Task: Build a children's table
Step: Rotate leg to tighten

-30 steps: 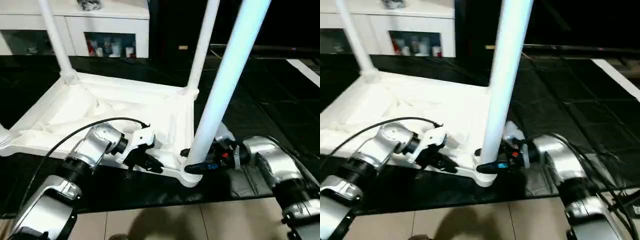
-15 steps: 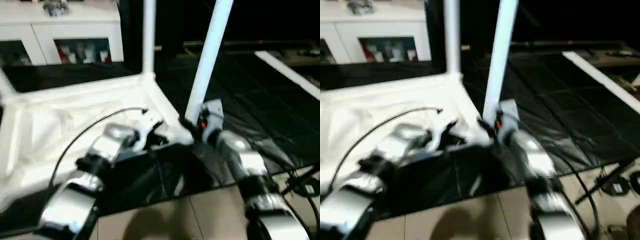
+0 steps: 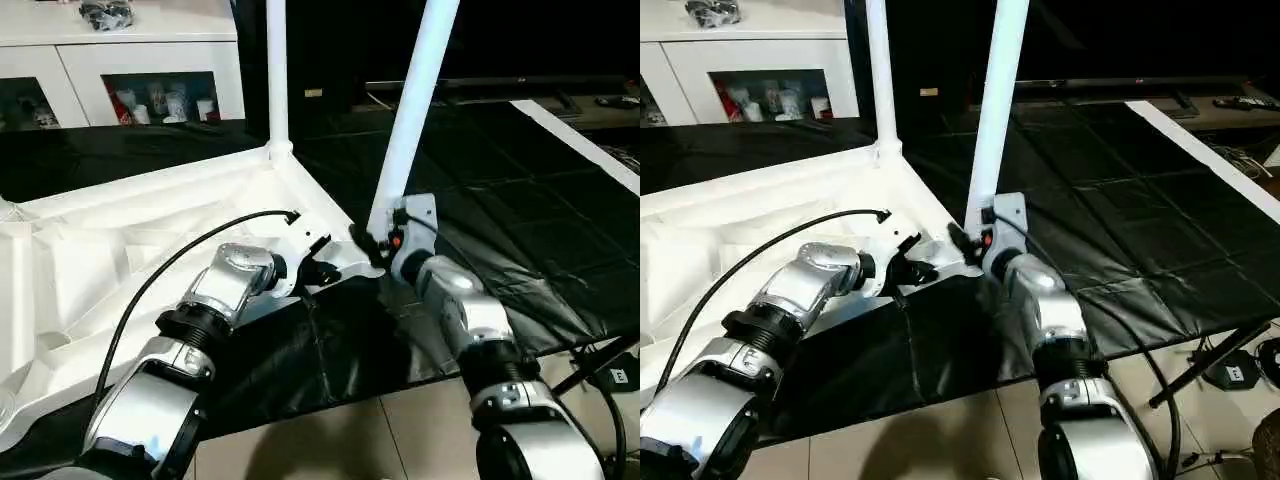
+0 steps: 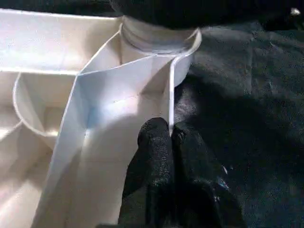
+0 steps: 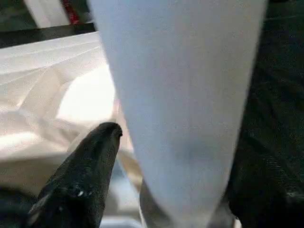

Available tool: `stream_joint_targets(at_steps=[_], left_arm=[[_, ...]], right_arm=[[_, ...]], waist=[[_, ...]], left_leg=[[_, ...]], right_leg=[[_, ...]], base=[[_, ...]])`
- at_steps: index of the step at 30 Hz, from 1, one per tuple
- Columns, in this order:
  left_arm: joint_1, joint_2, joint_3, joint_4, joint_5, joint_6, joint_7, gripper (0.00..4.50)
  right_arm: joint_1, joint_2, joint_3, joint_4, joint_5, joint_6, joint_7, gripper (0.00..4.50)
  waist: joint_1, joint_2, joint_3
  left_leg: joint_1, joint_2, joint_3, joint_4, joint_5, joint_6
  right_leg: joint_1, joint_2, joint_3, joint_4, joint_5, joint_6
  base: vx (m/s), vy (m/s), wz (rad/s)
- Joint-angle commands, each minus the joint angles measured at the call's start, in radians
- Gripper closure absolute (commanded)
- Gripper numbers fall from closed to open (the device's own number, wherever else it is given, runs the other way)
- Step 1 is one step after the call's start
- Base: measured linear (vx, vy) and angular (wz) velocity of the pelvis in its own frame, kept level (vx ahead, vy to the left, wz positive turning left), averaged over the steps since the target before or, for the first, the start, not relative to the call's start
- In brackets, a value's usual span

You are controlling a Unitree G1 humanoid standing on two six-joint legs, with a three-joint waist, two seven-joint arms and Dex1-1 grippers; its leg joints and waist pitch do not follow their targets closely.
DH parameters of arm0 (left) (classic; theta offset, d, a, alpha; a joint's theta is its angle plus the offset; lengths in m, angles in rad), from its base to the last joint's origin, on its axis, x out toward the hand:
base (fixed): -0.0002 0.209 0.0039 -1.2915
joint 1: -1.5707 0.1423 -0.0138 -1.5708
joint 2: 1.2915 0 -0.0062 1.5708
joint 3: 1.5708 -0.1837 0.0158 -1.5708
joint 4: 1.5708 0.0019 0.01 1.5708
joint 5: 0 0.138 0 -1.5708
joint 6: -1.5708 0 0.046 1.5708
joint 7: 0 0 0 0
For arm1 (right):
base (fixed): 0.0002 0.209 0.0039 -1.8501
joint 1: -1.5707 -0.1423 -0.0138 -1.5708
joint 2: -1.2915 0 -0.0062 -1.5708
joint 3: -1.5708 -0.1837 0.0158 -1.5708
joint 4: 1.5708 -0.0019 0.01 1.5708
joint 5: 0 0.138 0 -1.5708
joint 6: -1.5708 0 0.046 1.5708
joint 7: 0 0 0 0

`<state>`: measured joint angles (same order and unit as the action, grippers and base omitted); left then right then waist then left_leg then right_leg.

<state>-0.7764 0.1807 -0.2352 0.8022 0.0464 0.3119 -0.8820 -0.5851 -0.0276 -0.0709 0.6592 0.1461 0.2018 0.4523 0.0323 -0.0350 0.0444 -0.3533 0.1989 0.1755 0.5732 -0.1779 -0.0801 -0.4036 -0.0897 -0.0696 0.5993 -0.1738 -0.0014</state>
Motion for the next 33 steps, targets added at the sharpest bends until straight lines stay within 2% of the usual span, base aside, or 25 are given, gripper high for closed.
stream_joint_targets(at_steps=[1, 2, 3, 4, 5, 6, 7, 8, 11, 12, 13, 14, 20, 21, 23, 24, 25, 28, 30, 33], left_arm=[[-0.009, -0.011, -0.015, -0.031, 0.005, -0.023, -0.013, 4.50], [0.012, 0.027, -0.034, -0.044, 0.011, -0.047, -0.071, 4.50], [0.019, 0.041, -0.041, -0.049, 0.013, -0.061, -0.094, 4.50], [0.025, 0.052, -0.047, -0.053, 0.014, -0.072, -0.115, 4.50], [0.038, 0.076, -0.062, -0.061, 0.018, -0.092, -0.164, 4.50], [0.042, 0.085, -0.068, -0.062, 0.020, -0.105, -0.181, 4.50], [0.053, 0.104, -0.078, -0.064, 0.021, -0.144, -0.230, 4.50], [0.058, 0.111, -0.080, -0.065, 0.018, -0.157, -0.254, 4.50], [0.065, 0.137, -0.093, -0.064, 0.013, -0.184, -0.315, 4.50], [0.067, 0.154, -0.102, -0.064, 0.014, -0.190, -0.344, 4.50], [0.067, 0.156, -0.103, -0.065, 0.013, -0.193, -0.348, 4.50], [0.073, 0.173, -0.111, -0.078, 0.005, -0.226, -0.392, 4.50], [0.095, 0.239, -0.172, -0.116, 0.009, -0.288, -0.577, 4.50], [0.096, 0.241, -0.173, -0.117, 0.008, -0.290, -0.585, 4.50], [0.095, 0.243, -0.180, -0.116, 0.009, -0.303, -0.620, 4.50], [0.095, 0.244, -0.184, -0.118, 0.008, -0.305, -0.632, 4.50], [0.095, 0.245, -0.187, -0.120, 0.007, -0.309, -0.642, 4.50], [0.095, 0.251, -0.198, -0.130, -0.002, -0.317, -0.670, 4.50], [0.094, 0.253, -0.205, -0.135, -0.005, -0.320, -0.685, 4.50], [0.091, 0.253, -0.206, -0.133, 0.000, -0.325, -0.692, 4.50]], right_arm=[[0.029, 0.036, 0.097, 0.021, 0.008, 0.036, 0.098, 0.78], [0.070, -0.022, 0.116, -0.043, 0.021, 0.033, 0.199, 0.60], [0.084, -0.043, 0.124, -0.061, 0.023, 0.026, 0.237, 0.60], [0.094, -0.061, 0.130, -0.072, 0.024, 0.013, 0.271, 0.41], [0.111, -0.100, 0.139, -0.088, 0.031, -0.020, 0.354, 0.35], [0.117, -0.115, 0.141, -0.094, 0.034, -0.028, 0.383, 0.26], [0.126, -0.149, 0.138, -0.106, 0.049, -0.043, 0.453, 0.26], [0.127, -0.163, 0.134, -0.111, 0.058, -0.045, 0.484, 0.05], [0.124, -0.212, 0.126, -0.125, 0.080, -0.046, 0.578, 0.05], [0.121, -0.245, 0.127, -0.132, 0.084, -0.054, 0.633, 0.05], [0.121, -0.248, 0.128, -0.133, 0.084, -0.056, 0.638, 0.05], [0.119, -0.285, 0.141, -0.136, 0.083, -0.083, 0.694, 0.05], [0.062, -0.353, 0.174, -0.081, 0.107, -0.067, 0.918, 0.05], [0.058, -0.355, 0.176, -0.077, 0.107, -0.068, 0.929, 0.20], [0.038, -0.360, 0.190, -0.052, 0.100, -0.071, 0.976, 0.20], [0.031, -0.362, 0.196, -0.045, 0.099, -0.072, 0.995, 0.20], [0.025, -0.364, 0.203, -0.039, 0.099, -0.072, 1.012, 0.48], [0.004, -0.369, 0.225, -0.019, 0.108, -0.063, 1.073, 0.59], [-0.007, -0.369, 0.240, -0.006, 0.105, -0.057, 1.112, 0.84], [-0.015, -0.367, 0.257, 0.015, 0.088, -0.068, 1.143, 1.06]], waist=[[0.010, 0.004, -0.053], [0.012, 0.002, -0.053], [0.016, 0.001, -0.052], [0.016, 0.000, -0.054], [0.018, 0.003, -0.055], [0.021, 0.002, -0.058], [0.022, -0.004, -0.057], [0.026, 0.001, -0.059], [0.031, 0.000, -0.061], [0.032, -0.001, -0.059], [0.032, -0.001, -0.059], [0.040, 0.001, -0.058], [0.060, -0.003, -0.056], [0.060, -0.005, -0.056], [0.064, -0.003, -0.055], [0.066, -0.005, -0.056], [0.068, -0.005, -0.057], [0.075, -0.004, -0.059], [0.078, -0.004, -0.059], [0.079, -0.005, -0.059]], left_leg=[[-0.003, 0.025, -0.009, -0.076, -0.300, 0.018], [-0.003, 0.025, -0.007, -0.075, -0.290, 0.025], [-0.001, 0.026, -0.006, -0.074, -0.287, 0.033], [-0.004, 0.027, -0.004, -0.072, -0.267, 0.042], [-0.005, 0.027, -0.004, -0.072, -0.258, 0.044], [-0.003, 0.028, -0.004, -0.069, -0.243, 0.052], [-0.006, 0.027, -0.002, -0.069, -0.221, 0.062], [-0.005, 0.030, -0.002, -0.068, -0.204, 0.069], [-0.002, 0.031, 0.000, -0.065, -0.174, 0.074], [0.000, 0.032, 0.001, -0.066, -0.180, 0.077], [0.000, 0.032, 0.001, -0.066, -0.180, 0.077], [0.001, 0.033, 0.002, -0.065, -0.192, 0.077], [0.003, 0.037, 0.006, -0.064, -0.203, 0.063], [0.002, 0.037, 0.006, -0.064, -0.205, 0.061], [0.007, 0.039, 0.007, -0.065, -0.208, 0.055], [0.007, 0.040, 0.007, -0.064, -0.204, 0.051], [0.006, 0.040, 0.007, -0.064, -0.201, 0.051], [0.008, 0.040, 0.008, -0.063, -0.189, 0.049], [0.007, 0.039, 0.008, -0.062, -0.182, 0.052], [0.006, 0.039, 0.008, -0.062, -0.183, 0.050]], right_leg=[[0.045, -0.052, 0.041, -0.087, -0.331, -0.180], [0.047, -0.052, 0.042, -0.086, -0.318, -0.185], [0.048, -0.052, 0.042, -0.088, -0.311, -0.184], [0.050, -0.054, 0.044, -0.083, -0.281, -0.196], [0.050, -0.056, 0.044, -0.083, -0.276, -0.199], [0.051, -0.054, 0.043, -0.080, -0.251, -0.206], [0.053, -0.053, 0.043, -0.078, -0.223, -0.216], [0.054, -0.055, 0.043, -0.073, -0.197, -0.229], [0.054, -0.053, 0.043, -0.065, -0.134, -0.258], [0.054, -0.051, 0.042, -0.063, -0.123, -0.268], [0.054, -0.051, 0.042, -0.063, -0.123, -0.268], [0.055, -0.052, 0.041, -0.064, -0.138, -0.272], [0.052, -0.053, 0.041, -0.063, -0.187, -0.263], [0.053, -0.054, 0.041, -0.063, -0.195, -0.261], [0.047, -0.054, 0.042, -0.064, -0.211, -0.260], [0.049, -0.055, 0.041, -0.061, -0.211, -0.262], [0.049, -0.055, 0.041, -0.060, -0.204, -0.264], [0.049, -0.054, 0.041, -0.056, -0.161, -0.274], [0.050, -0.053, 0.041, -0.054, -0.144, -0.278], [0.051, -0.054, 0.041, -0.055, -0.157, -0.278]], base=[[0.000, 0.000, 0.00], [0.000, 0.000, 0.00], [0.000, 0.000, 0.00], [0.000, 0.000, 0.00], [0.000, 0.000, 0.00], [0.000, 0.000, 0.00], [0.000, 0.000, 0.00], [0.000, 0.000, 0.00], [0.000, 0.000, 0.00], [0.000, 0.000, 0.00], [0.000, 0.000, 0.00], [0.000, 0.000, 0.00], [0.000, 0.000, 0.00], [0.000, 0.000, 0.00], [0.000, 0.000, 0.00], [0.000, 0.000, 0.00], [0.000, 0.000, 0.00], [0.000, 0.000, 0.00], [0.000, 0.000, 0.00], [0.000, 0.000, 0.00]])
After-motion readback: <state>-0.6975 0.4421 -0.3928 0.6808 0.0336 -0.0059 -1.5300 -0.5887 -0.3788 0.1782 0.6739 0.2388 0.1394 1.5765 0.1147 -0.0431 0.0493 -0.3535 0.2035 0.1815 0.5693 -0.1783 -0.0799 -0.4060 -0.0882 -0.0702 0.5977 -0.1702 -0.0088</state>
